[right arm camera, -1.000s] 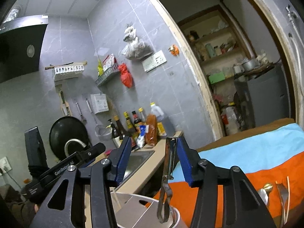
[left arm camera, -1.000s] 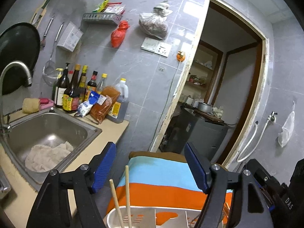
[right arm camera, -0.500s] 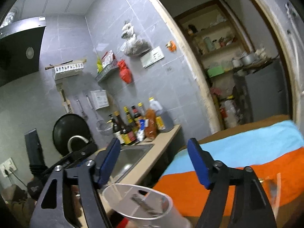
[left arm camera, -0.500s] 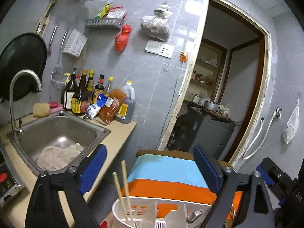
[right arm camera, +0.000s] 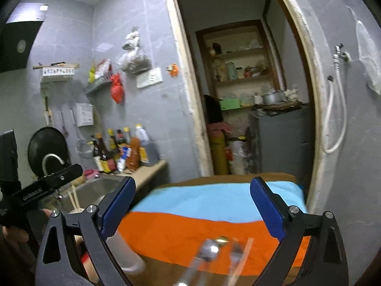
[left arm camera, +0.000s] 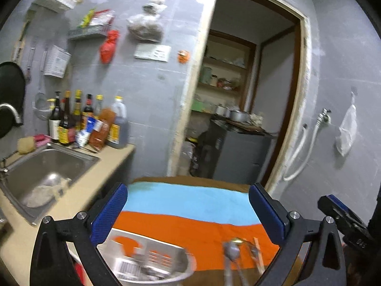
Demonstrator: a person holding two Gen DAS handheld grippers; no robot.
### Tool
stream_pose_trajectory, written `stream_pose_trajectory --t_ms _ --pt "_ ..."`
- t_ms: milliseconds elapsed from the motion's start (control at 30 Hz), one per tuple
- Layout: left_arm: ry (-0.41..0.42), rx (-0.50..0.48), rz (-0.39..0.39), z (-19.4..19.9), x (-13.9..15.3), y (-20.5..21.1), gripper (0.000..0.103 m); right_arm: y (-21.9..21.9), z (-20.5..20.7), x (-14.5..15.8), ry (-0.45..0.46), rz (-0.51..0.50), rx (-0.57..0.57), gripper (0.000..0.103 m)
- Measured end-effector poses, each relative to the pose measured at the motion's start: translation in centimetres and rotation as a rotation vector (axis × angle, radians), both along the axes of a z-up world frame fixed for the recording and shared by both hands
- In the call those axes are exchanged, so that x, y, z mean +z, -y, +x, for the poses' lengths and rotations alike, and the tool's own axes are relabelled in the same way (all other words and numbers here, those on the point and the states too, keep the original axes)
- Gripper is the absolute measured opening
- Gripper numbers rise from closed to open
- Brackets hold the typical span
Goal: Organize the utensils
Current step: 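Move both grippers back over the spoons, forks and knife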
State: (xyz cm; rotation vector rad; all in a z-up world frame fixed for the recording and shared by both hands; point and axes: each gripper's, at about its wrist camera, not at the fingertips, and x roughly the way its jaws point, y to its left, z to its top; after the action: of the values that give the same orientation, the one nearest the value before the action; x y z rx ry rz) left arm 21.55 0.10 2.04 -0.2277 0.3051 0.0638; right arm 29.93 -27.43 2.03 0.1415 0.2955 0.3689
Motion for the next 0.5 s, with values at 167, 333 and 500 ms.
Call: stream_pose_trajectory --t_ms 167,333,500 --pt "-0.034 -0.062 0.011 1.6 -1.5 4.2 0.103 4.7 1.1 -1.3 -0.044 -0.003 -0.052 0.095" --pt "-0.092 -0.101 0.029 3.4 -3.7 7.4 0.103 7.6 2.4 -3.1 -0.079 -0.005 -0.083 0.095" --pt "-0.168 -0.128 0.048 4.9 -5.9 9.5 0.103 9.8 3.6 -5.2 -0.130 0.008 -0.098 0.095"
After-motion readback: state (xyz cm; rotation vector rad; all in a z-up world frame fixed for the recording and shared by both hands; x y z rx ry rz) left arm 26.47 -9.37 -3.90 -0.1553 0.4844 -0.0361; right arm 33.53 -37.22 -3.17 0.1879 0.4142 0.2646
